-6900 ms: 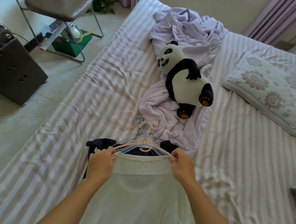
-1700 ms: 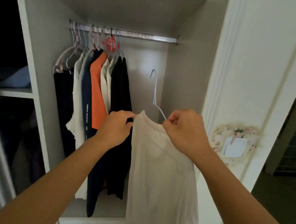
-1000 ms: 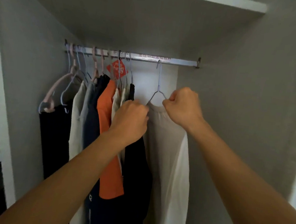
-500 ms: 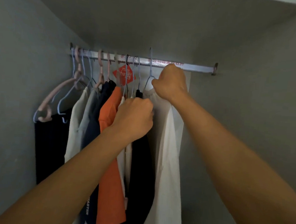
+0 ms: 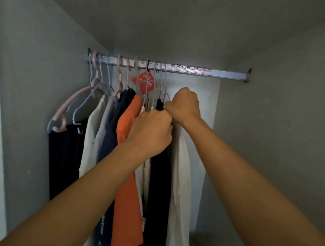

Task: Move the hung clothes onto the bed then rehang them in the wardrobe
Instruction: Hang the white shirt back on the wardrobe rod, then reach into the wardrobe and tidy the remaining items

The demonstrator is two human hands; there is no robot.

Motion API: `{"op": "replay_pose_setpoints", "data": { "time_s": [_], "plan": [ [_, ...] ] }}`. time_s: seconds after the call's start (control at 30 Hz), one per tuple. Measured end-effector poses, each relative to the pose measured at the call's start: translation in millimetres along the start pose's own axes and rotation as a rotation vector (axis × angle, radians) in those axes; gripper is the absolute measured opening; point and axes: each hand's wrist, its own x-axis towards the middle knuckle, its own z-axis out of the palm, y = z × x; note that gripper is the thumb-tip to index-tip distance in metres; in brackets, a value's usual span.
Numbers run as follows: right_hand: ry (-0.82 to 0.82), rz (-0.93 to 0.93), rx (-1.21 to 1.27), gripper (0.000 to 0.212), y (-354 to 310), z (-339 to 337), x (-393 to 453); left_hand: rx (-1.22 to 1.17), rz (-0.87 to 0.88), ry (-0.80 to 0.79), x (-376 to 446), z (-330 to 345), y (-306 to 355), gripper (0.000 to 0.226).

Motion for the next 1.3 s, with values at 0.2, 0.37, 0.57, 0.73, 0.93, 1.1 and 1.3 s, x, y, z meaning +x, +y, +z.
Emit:
{"op": "replay_pose_setpoints", "data": {
  "time_s": [0.2,0.37,0.57,0.73,0.93,1.1,1.3],
  "plan": [
    [0.001,-0.029,0.113,0.045,6.9,-8.1,-13.5,-0.003,-0.017,0.048,-7.4,-3.5,8.9,0.022],
    [-0.013,-0.005,0.129,0.035,24.6,-17.6,-30.0,-0.021,-0.049,0.173,-14.0,-13.1,16.0,0.020],
    [-0.262,0.046,-0.090,0.033,31.6,-38.5,-69.9,-0.021,-0.043,0.084,-33.4,-22.1,31.4,0.018],
    [-0.375,0.078,-0.230,0.029,31.5,-55.7,-119.5,-0.011,-0.062,-0.106,-53.4,-21.7,28.4,0.023],
    [-0.488,0.162,-0.344,0.035,32.9,-80.0,-190.6,-0.181,0.005,-0.307,-93.2,-22.3,32.5,0.023],
    [-0.495,0.330,-0.429,0.036,44.8,-102.2,-257.8,-0.336,0.140,-0.539,-133.4,-16.2,59.4,0.020],
    [-0.465,0.475,-0.523,0.035,36.2,-161.4,-335.6,-0.474,0.298,-0.747,-171.9,-14.4,110.4,0.044]
  ]
}}
